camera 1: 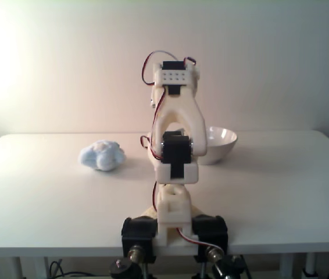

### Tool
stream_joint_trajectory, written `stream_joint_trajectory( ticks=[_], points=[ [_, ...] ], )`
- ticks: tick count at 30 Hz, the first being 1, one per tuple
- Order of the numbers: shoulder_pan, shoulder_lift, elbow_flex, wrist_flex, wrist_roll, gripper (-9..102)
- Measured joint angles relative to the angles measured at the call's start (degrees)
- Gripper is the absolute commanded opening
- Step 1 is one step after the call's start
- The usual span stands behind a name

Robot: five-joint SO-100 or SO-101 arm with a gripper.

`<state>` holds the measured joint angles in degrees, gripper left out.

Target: Grasp a skyblue doll and put it into the bowl.

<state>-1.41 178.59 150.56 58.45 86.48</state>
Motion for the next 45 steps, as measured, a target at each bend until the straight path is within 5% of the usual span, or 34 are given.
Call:
stream_joint_trajectory(
  ticks=[28, 45],
  points=[
    [0.00, 0.00, -3.16, 0.00, 0.00, 8],
    [0.09, -24.79, -32.61, 0.00, 0.00, 8]
  ],
)
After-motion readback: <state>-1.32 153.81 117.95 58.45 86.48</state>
